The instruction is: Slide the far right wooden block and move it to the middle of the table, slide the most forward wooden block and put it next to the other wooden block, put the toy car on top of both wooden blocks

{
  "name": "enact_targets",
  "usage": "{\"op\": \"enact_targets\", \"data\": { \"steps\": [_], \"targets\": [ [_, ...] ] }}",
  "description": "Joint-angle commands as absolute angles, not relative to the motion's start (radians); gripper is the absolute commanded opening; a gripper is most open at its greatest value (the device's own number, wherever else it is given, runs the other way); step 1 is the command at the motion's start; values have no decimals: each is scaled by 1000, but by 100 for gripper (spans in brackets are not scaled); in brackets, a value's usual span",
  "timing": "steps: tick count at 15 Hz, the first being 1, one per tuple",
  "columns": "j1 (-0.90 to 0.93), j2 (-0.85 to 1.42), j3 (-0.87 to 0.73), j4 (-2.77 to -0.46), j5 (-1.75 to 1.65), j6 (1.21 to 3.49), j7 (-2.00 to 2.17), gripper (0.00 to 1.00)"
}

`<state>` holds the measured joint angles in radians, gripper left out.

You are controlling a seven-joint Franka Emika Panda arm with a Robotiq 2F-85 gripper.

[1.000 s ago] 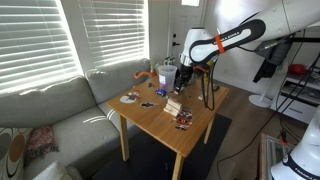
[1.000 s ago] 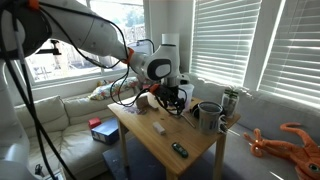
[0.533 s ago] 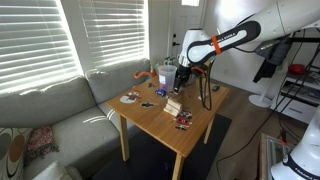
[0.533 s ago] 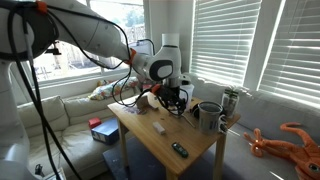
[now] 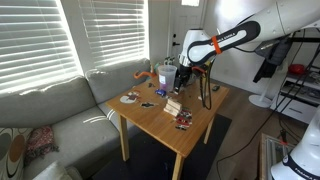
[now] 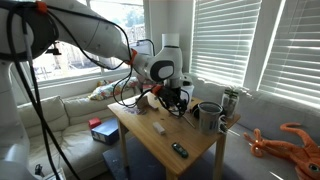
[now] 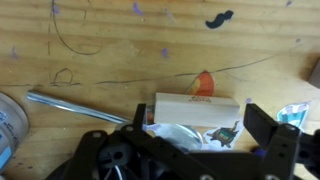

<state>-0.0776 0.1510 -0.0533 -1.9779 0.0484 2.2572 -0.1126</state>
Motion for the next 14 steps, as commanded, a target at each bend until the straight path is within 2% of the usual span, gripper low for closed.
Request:
{"op": "enact_targets", "data": {
  "steps": [1, 6, 7, 9, 10, 14],
  "targets": [
    [-84, 158, -52, -1971, 66, 2248, -142, 98],
    [-85, 167, -50, -1970, 73, 2249, -148, 100],
    [-86, 169, -51, -1970, 74, 2248, -149, 95],
    [-85, 168, -53, -1974, 66, 2253, -136, 66],
    [-85, 162, -52, -1979, 68, 2257, -137, 60],
    [-87, 101, -53, -2032, 80, 2240, -142, 60]
  ]
}}
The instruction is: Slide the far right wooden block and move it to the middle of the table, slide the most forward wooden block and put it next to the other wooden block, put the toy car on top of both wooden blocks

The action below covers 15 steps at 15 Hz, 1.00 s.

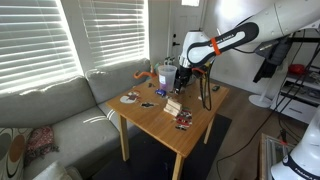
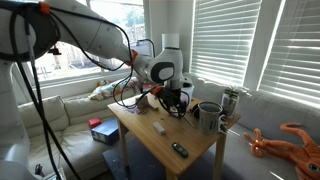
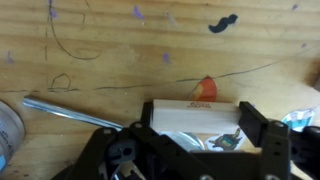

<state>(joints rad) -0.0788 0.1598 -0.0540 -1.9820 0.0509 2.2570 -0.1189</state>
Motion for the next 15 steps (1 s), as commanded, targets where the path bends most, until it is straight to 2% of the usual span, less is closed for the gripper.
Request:
{"op": "enact_targets", "data": {
  "steps": [1, 8, 15],
  "targets": [
    [-89, 84, -55, -2050, 83, 2233, -143, 60],
    [-109, -42, -90, -2216, 87, 2217, -123, 60],
    [-121, -95, -122, -2281, 58, 2226, -116, 60]
  ]
}}
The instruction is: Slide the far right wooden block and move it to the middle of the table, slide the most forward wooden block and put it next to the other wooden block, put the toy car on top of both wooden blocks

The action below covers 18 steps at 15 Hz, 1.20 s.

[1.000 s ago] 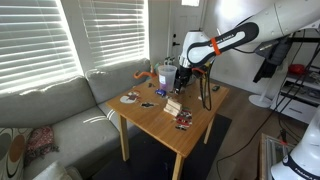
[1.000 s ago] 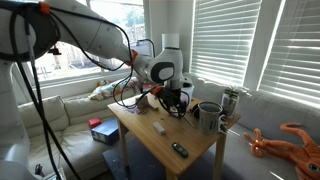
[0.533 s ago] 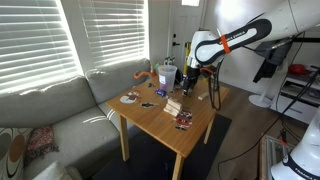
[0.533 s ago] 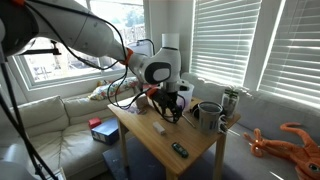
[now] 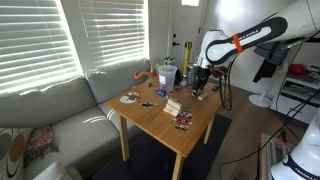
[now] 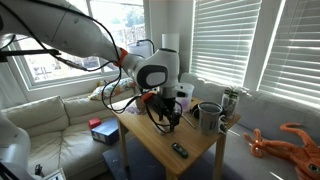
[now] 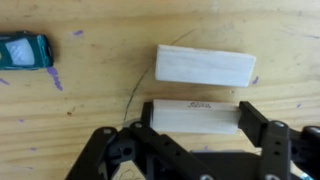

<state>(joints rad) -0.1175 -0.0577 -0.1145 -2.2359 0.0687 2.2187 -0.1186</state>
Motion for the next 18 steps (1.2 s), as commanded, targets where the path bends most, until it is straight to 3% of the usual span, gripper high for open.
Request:
{"op": "enact_targets", "data": {
  "steps": [1, 13, 14, 15, 18],
  "targets": [
    [-121, -99, -124, -2283, 58, 2227, -114, 60],
    [-114, -91, -122, -2280, 72, 2266, -121, 60],
    [-114, -90, -121, -2282, 69, 2278, -106, 70],
    [-114, -92, -121, -2284, 63, 2285, -105, 96],
    [-120, -124, -128, -2306, 70, 2313, -114, 100]
  ]
}}
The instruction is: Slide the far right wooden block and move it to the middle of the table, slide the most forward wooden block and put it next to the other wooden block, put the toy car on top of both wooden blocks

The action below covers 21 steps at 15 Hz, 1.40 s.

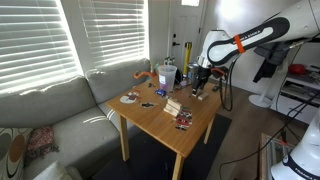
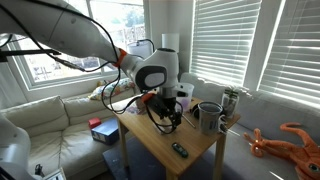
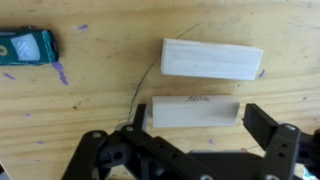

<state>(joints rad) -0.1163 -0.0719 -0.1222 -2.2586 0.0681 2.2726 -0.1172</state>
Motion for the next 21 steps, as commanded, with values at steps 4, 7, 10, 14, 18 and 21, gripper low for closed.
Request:
{"op": "enact_targets", "data": {
  "steps": [4, 7, 10, 14, 18, 21],
  "targets": [
    [-136, -178, -152, -2351, 78, 2350, -130, 100],
    [-158, -224, -182, -2390, 92, 2351, -110, 100],
    [-177, -280, -221, -2428, 171, 2382, -94, 100],
    [-179, -248, -225, -2394, 145, 2356, -106, 100],
    [-186, -243, -212, -2385, 160, 2329, 12, 100],
    [-191, -256, -225, -2369, 220, 2274, 100, 100]
  ]
}}
